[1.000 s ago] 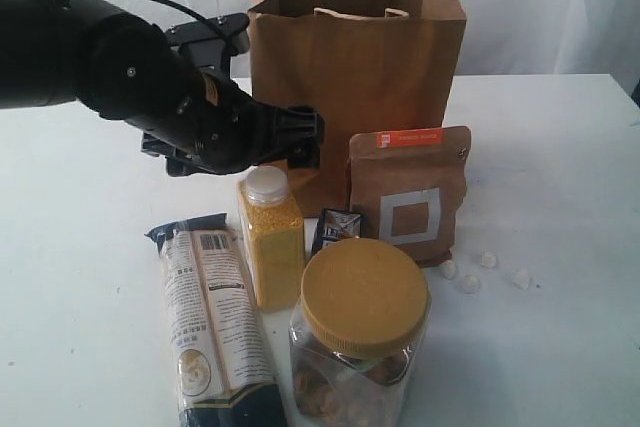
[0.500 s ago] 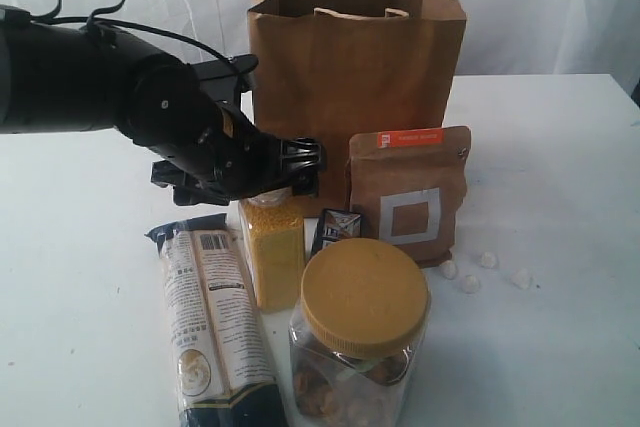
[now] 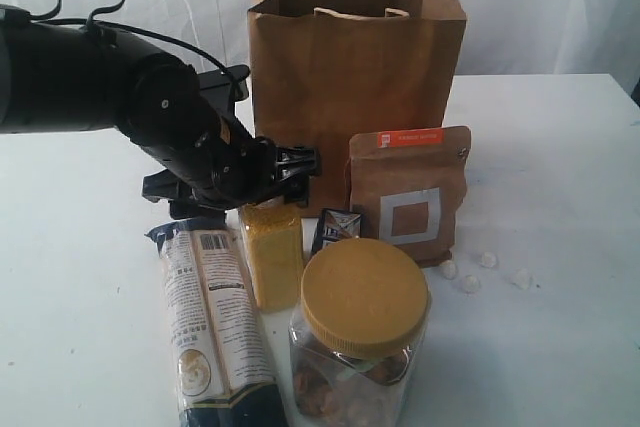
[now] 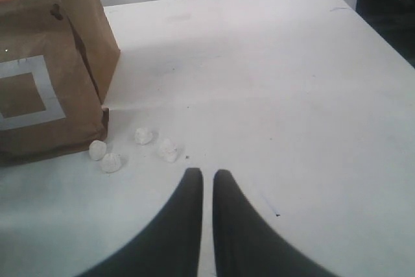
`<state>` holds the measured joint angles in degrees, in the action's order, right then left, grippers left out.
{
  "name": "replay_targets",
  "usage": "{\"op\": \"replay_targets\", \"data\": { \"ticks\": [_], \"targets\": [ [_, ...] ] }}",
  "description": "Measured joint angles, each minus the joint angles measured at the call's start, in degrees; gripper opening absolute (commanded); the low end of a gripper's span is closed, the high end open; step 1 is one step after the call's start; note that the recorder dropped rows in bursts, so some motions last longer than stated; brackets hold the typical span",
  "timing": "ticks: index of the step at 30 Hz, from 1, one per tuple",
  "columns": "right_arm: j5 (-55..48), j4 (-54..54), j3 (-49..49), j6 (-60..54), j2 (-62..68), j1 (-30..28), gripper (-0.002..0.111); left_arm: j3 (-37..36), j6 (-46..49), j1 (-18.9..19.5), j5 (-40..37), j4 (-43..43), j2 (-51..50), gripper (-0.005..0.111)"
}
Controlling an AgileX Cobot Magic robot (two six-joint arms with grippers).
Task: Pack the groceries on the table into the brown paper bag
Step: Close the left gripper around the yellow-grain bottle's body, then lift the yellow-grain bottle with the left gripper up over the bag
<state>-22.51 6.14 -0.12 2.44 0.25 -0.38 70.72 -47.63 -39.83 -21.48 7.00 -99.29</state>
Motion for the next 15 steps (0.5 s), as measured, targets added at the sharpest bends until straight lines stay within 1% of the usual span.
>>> {"op": "replay_targets", "data": {
  "ticks": [1,2,4,6,7,12,15],
  "targets": [
    [0.0,0.0,0.0,0.0,0.0,0.0,0.006,-0.01,-0.05,0.0,0.11,-0.13,0.0,0.045],
    [0.0,0.0,0.0,0.0,0.0,0.0,0.006,0.11,-0.15,-0.1,0.11,-0.13,0.11,0.039],
    [0.0,0.0,0.0,0.0,0.0,0.0,0.006,0.11,-0.03,-0.1,-0.12,0.15,0.11,0.019],
    [0.0,0.0,0.0,0.0,0.0,0.0,0.006,0.11,-0.03,-0.1,0.24,0.24,0.11,0.003],
    [0.0,0.0,0.0,0.0,0.0,0.0,0.006,0.11,-0.03,-0.1,0.27,0.24,0.22,0.0],
    [0.0,0.0,0.0,0.0,0.0,0.34,0.006,-0.24,0.42,-0.1,-1.09,0.24,2.71,0.0],
    [0.0,0.0,0.0,0.0,0.0,1.06,0.006,-0.34,5.19,-0.1,-2.25,0.47,6.73,0.0]
  ]
}}
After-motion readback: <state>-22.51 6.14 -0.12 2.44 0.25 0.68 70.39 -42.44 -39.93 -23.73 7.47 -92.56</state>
